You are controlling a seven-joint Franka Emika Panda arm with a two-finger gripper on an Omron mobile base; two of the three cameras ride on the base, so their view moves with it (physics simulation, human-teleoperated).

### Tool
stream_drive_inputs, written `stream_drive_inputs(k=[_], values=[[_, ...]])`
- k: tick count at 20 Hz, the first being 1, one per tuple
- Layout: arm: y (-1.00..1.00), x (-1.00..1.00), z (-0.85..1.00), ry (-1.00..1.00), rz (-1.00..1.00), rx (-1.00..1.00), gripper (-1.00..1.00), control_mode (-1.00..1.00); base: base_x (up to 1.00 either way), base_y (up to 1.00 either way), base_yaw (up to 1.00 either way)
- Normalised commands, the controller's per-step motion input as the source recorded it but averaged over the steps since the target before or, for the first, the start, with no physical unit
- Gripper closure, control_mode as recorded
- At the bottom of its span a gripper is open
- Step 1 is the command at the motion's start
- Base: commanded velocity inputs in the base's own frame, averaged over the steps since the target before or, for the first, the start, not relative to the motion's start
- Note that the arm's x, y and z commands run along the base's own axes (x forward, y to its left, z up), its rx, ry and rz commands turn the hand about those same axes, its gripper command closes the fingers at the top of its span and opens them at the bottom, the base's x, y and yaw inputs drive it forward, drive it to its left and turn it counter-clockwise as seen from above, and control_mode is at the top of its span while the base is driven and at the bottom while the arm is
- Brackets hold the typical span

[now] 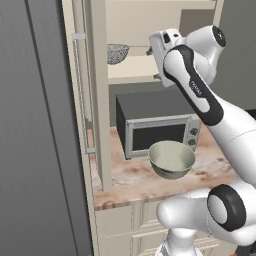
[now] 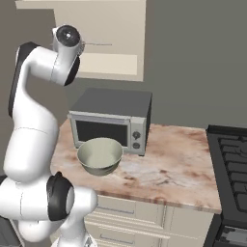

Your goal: Open the cabinet and setup a tea strainer by placing it in the bowl upright.

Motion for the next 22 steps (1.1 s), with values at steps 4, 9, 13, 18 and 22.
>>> stream_drive_inputs(k=[4, 9, 13, 18, 22], values=[[0.02, 0.34, 0.09, 0.03, 0.00, -0.01, -1.00, -1.00, 0.00, 0.00, 0.00], [0.00, 0.35, 0.08, 0.00, 0.00, 0.00, -1.00, -1.00, 0.00, 0.00, 0.00], [0.00, 0.36, 0.00, 0.00, 0.00, 0.00, -1.00, -1.00, 0.00, 0.00, 0.00], [0.00, 0.35, -0.05, -0.10, 0.00, 0.00, -1.00, -1.00, 0.00, 0.00, 0.00], [0.00, 0.24, -0.06, -0.11, 0.00, 0.07, -1.00, -1.00, 0.00, 0.00, 0.00]])
